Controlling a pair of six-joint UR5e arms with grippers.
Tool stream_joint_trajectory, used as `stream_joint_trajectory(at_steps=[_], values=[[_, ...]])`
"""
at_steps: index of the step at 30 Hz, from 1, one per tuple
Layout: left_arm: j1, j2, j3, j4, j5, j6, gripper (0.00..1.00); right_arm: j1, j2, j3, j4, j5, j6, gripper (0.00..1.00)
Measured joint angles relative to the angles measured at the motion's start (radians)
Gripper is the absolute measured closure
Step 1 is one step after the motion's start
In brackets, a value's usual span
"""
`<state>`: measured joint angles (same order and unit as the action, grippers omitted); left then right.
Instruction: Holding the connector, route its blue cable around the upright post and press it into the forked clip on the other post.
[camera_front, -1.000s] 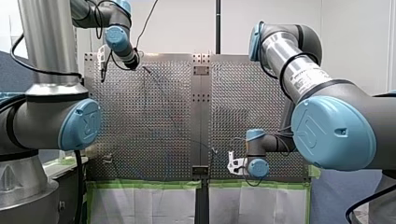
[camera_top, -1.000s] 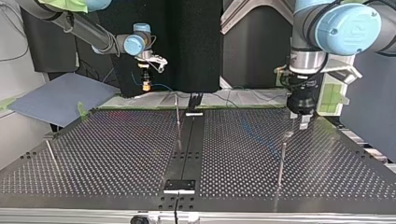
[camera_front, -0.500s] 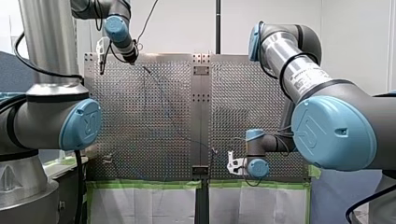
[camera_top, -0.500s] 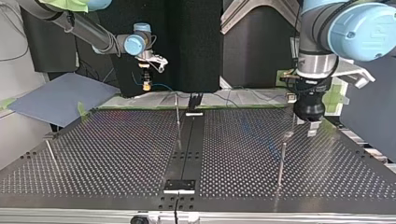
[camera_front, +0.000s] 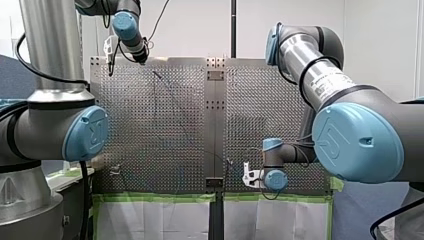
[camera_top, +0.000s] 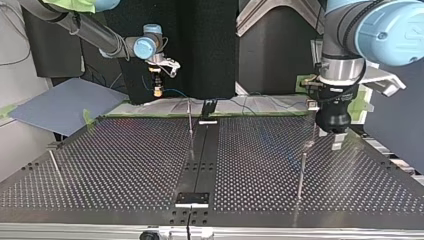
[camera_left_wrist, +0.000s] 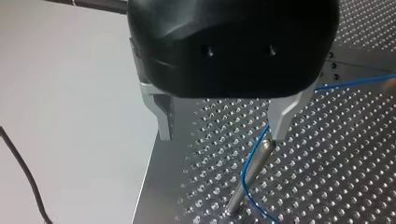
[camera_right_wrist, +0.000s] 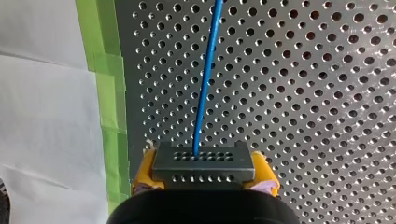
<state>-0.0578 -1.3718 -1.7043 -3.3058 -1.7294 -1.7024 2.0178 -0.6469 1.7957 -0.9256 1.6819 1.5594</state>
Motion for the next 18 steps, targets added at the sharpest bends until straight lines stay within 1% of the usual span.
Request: stream_joint_trajectory(at_steps=[2,6,14,18], values=[[0.0,0.0,0.0,0.0,-0.013,-0.002,0.0,0.0,0.0,0.0,0.001,0.0,0.001,1.0],[-0.001,0.0,0.0,0.0,-0.024,-0.003,0.0,-0.002,0.0,0.0,0.0,-0.001,0.005,1.0],[-0.001,-0.01,-0.001,0.0,-0.028,-0.003,0.0,-0.004,0.0,0.0,-0.002,-0.005,0.01,1.0],[-0.001,-0.028,-0.001,0.002,-0.027,-0.002,0.0,-0.005,0.0,0.0,-0.003,-0.006,0.011,1.0]])
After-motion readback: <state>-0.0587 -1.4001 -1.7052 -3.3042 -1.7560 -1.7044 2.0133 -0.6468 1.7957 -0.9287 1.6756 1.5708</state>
